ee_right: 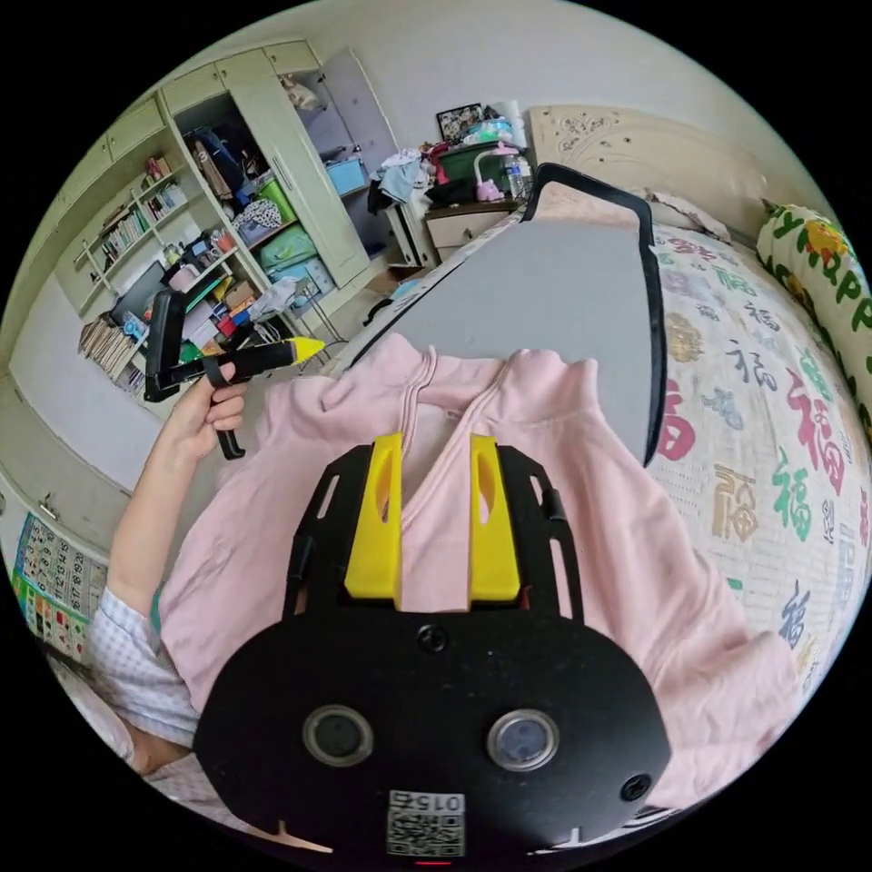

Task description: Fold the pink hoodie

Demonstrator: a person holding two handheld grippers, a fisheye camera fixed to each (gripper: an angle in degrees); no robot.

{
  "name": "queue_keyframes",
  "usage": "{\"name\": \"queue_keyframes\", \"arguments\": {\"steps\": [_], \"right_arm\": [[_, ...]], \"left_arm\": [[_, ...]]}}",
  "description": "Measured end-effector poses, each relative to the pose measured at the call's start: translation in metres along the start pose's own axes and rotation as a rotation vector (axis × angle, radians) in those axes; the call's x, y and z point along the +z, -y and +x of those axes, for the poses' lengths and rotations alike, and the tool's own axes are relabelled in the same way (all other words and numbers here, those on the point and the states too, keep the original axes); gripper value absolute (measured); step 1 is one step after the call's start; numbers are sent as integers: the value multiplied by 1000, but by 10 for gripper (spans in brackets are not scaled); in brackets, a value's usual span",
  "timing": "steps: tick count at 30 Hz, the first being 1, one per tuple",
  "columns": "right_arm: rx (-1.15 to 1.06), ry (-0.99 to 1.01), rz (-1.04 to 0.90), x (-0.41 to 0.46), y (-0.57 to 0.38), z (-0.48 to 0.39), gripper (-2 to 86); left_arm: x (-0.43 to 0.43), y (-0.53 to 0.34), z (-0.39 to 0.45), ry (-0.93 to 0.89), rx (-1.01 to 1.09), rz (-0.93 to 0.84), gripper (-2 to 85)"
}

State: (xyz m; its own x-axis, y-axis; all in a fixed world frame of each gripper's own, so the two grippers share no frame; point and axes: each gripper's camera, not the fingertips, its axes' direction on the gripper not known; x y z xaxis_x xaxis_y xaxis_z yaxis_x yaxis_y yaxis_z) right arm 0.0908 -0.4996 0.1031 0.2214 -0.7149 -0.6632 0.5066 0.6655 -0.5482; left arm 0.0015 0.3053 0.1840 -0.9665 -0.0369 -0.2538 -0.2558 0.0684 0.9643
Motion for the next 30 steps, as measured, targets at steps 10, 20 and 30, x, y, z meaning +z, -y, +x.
{"name": "queue_keyframes", "arguments": {"steps": [10,20,30], "right_arm": [[-63,-319,-88,102,32,9,95],[-14,-246,91,96,19,34,9],[79,-99,173,100,14,77,3]], "left_arm": [[128,41,55,306,224,-300,86],[89,28,27,187,101,-85,8],[87,38,25,220,16,-138,97]]}}
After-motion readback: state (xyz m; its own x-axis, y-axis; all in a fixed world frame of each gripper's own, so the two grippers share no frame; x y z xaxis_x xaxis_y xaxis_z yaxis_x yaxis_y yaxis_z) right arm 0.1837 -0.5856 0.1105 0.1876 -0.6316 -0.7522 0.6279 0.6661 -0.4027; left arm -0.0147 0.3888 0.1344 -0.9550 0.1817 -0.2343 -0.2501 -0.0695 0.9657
